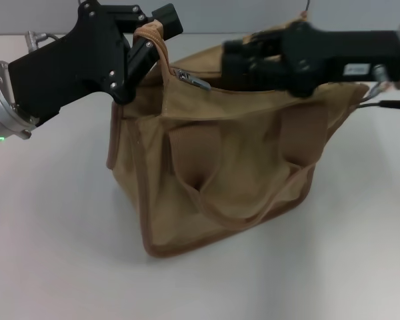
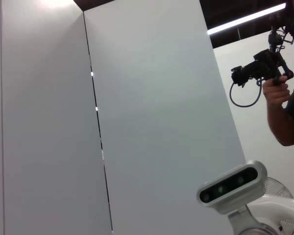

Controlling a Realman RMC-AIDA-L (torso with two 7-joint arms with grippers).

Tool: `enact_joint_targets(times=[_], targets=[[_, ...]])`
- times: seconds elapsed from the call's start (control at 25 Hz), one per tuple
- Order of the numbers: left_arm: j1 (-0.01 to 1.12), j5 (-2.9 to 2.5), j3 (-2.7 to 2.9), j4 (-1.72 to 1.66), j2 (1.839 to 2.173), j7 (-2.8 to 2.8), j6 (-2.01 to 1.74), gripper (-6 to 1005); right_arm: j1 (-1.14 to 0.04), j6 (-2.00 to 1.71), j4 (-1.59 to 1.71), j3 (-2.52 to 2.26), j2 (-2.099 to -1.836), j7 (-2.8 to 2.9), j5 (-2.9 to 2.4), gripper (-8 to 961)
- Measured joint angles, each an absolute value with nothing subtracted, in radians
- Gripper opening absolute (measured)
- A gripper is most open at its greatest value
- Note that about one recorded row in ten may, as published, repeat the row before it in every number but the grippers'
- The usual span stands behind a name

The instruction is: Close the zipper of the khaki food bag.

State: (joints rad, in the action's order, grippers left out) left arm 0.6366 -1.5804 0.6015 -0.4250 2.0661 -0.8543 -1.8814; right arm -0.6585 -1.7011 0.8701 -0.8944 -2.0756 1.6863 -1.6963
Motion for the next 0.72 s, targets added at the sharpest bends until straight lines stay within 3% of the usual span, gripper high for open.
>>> enact_joint_targets(times=[0.28,0.72], targets=[[0.639,-1.581,0.613,-0.425,2.068,-0.854,-1.893,1,-0.706,-1.613,0.815,-1.02,-2.076,1.674,-1.696,278],[0.638,-1.582,0.616,-0.425,2.068,-0.854,-1.905,0,-0.717,-1.622,0.807,-1.09,-2.078,1.689,-1.689,273]])
